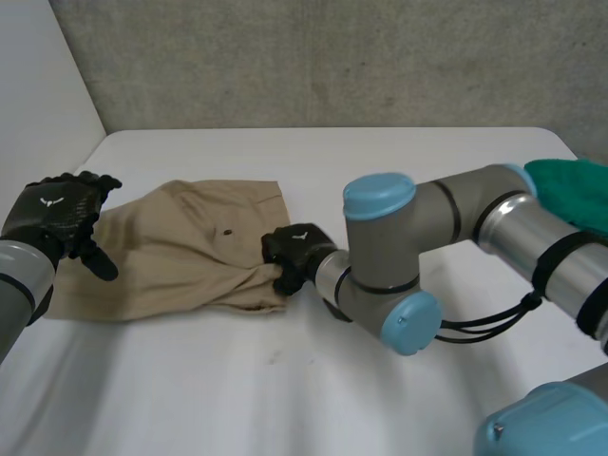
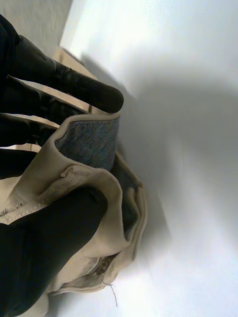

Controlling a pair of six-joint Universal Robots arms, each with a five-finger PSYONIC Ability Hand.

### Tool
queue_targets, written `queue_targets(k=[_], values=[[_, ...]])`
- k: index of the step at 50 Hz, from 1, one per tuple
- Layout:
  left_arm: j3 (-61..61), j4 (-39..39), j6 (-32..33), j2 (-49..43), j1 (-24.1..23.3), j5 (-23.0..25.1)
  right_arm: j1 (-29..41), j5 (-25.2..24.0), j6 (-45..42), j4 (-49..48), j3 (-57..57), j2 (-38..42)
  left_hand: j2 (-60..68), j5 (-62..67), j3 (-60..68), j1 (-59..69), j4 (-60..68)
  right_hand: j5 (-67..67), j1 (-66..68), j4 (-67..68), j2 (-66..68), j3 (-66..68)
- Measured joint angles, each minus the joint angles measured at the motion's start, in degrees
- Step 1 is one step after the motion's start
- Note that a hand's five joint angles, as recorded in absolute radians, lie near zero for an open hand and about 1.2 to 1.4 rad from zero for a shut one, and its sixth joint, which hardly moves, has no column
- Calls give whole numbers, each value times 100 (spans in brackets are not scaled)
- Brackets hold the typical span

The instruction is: Fold the laundry.

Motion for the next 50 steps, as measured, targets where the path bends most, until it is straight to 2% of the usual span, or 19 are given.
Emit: queue_targets(k=[2,7,10,11,15,17,18,19,21,23,25,26,28,29,38,44,50], values=[[22,-1,2,-3,-33,-3,-64,59,-75,37,109,-156,0,1,0,0,0,9,0,6,0,0],[104,-3,5,-22,-227,-11,-554,122,-597,18,1005,-1267,0,1,0,0,0,46,81,20,0,0],[151,-3,6,-36,-395,-17,-1040,47,-1373,16,1864,-2129,0,1,0,0,0,67,81,20,0,0],[151,-3,6,-36,-395,-17,-1040,47,-1373,16,1864,-2129,0,1,0,0,0,67,81,20,0,0],[176,-3,7,-41,-567,-20,-1661,-58,-2988,204,3182,-2992,0,1,0,0,0,92,156,20,0,0],[174,-3,8,-44,-596,-19,-1712,-63,-3165,252,3316,-3061,0,1,0,0,0,92,156,20,0,0],[171,-3,10,-47,-623,-19,-1894,-71,-3818,446,3792,-3302,0,2,0,0,0,92,156,20,0,0],[171,-3,10,-47,-623,-19,-1894,-71,-3818,446,3792,-3302,0,2,0,0,0,92,156,20,0,0],[160,-5,22,-60,-708,-16,-2167,-78,-4822,815,4510,-3680,0,1,0,0,0,92,156,20,0,0],[152,-9,35,-87,-807,-14,-2362,-110,-5417,1027,4953,-3971,0,1,0,0,0,-268,-282,-341,-358,-194],[150,-13,46,-138,-931,-14,-2461,-162,-5590,1028,5145,-4166,0,1,0,0,0,-2998,-2992,-3095,-3304,-2954],[150,-13,46,-138,-931,-14,-2461,-162,-5590,1028,5145,-4166,0,1,0,0,0,-2998,-2992,-3095,-3304,-2954],[158,-19,60,-240,-1146,-24,-2564,-280,-5430,801,5281,-4479,0,1,0,0,0,-4927,-4173,-5132,-5201,-4978],[165,-23,64,-287,-1241,-32,-2584,-326,-5263,679,5282,-4578,0,1,0,0,0,-5159,-4251,-5403,-5416,-5211],[443,-46,71,-768,-1902,-104,-2625,-730,-3317,-125,4931,-4937,0,1,0,18,0,-5224,-4261,-5468,-5505,-5315],[865,-97,68,-1376,-2222,-132,-2574,-767,-2905,-167,4740,-4564,112,25,62,157,96,-5224,-4261,-5468,-5505,-5315],[1387,-201,155,-2189,-2406,-442,-2532,-706,-2915,-186,4593,-3800,635,550,584,749,655,-5224,-4261,-5468,-5491,-5301]])
